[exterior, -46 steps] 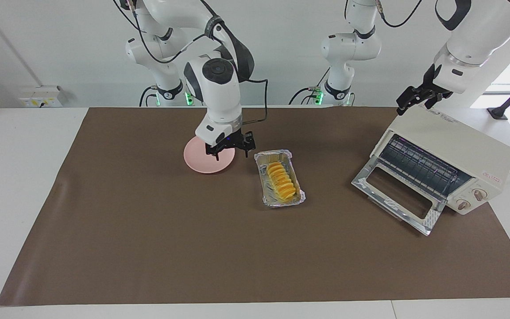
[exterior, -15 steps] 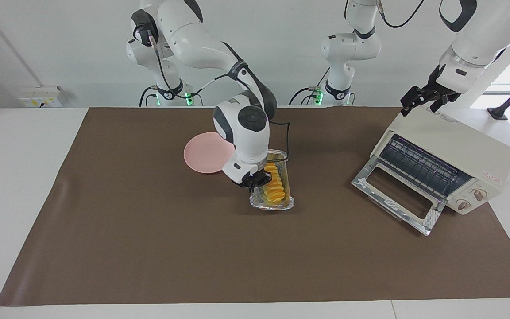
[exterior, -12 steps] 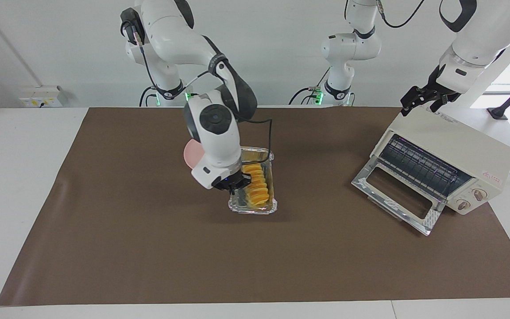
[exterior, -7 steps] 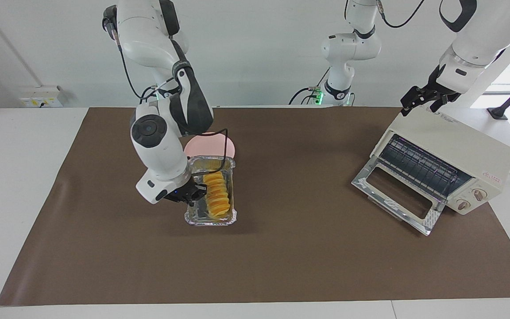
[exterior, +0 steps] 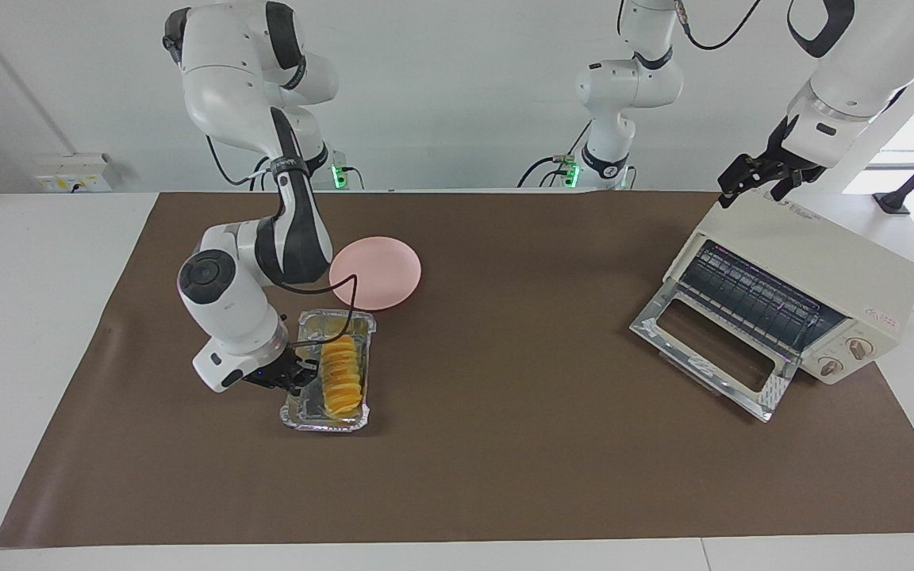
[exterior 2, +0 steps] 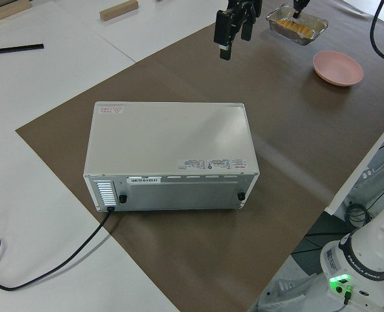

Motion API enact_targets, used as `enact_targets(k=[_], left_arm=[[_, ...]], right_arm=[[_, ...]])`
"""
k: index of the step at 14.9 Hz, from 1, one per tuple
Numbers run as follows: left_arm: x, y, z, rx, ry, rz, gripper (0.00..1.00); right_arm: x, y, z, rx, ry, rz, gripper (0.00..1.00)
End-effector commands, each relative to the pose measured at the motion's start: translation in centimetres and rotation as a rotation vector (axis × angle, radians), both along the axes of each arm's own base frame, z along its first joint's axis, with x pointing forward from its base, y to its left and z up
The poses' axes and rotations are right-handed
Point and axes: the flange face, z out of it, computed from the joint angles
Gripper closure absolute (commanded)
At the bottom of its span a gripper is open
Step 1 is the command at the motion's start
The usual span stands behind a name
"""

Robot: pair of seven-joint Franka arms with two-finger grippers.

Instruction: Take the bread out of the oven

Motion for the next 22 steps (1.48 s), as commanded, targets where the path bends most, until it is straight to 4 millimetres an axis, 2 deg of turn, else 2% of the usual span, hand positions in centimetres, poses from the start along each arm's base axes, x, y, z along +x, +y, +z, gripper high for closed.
enact_targets(k=[1, 2, 3, 4, 6, 8, 10, 11, 14, 17, 20, 22], left_arm=[[-0.6, 0.1, 0.1, -0.02, -0.012, 0.0, 0.0], [-0.6, 0.1, 0.2, -0.02, -0.015, 0.0, 0.0], [-0.6, 0.1, 0.2, -0.02, -0.014, 0.0, 0.0], [-0.6, 0.1, 0.2, -0.02, -0.014, 0.0, 0.0], [-0.6, 0.1, 0.2, -0.02, -0.014, 0.0, 0.0], [-0.6, 0.1, 0.2, -0.02, -0.015, 0.0, 0.0], [-0.6, 0.1, 0.2, -0.02, -0.014, 0.0, 0.0], [-0.6, 0.1, 0.2, -0.02, -0.014, 0.0, 0.0], [-0.6, 0.1, 0.2, -0.02, -0.014, 0.0, 0.0], [-0.6, 0.1, 0.2, -0.02, -0.014, 0.0, 0.0], [-0.6, 0.1, 0.2, -0.02, -0.014, 0.0, 0.0], [-0.6, 0.1, 0.2, -0.02, -0.014, 0.0, 0.0]], right_arm=[[-1.8, 0.4, -0.2, 0.013, -0.011, 0.016, 1.0], [-1.9, 0.6, -0.1, 0.013, -0.011, 0.018, 0.8], [-2.0, 0.6, -0.2, 0.011, -0.01, 0.019, 0.24], [-2.0, 0.6, -0.2, 0.01, -0.006, 0.022, 0.0], [-2.0, 0.5, 0.4, -0.008, 0.025, 0.034, 0.0], [-1.6, 0.6, 2.7, -0.033, 0.051, 0.053, 0.0], [-1.4, 1.9, 3.9, -0.034, 0.054, 0.061, 0.0], [-1.6, 3.2, 3.8, -0.036, 0.051, 0.076, 0.0], [-1.7, 4.2, 3.3, -0.057, 0.044, 0.045, 0.0], [-2.4, 5.3, 1.2, -0.074, 0.031, 0.04, 0.0], [-2.9, 8.3, 0.4, -0.082, 0.032, 0.017, 0.0], [-2.8, 8.4, -0.3, -0.087, 0.023, 0.012, 0.0]])
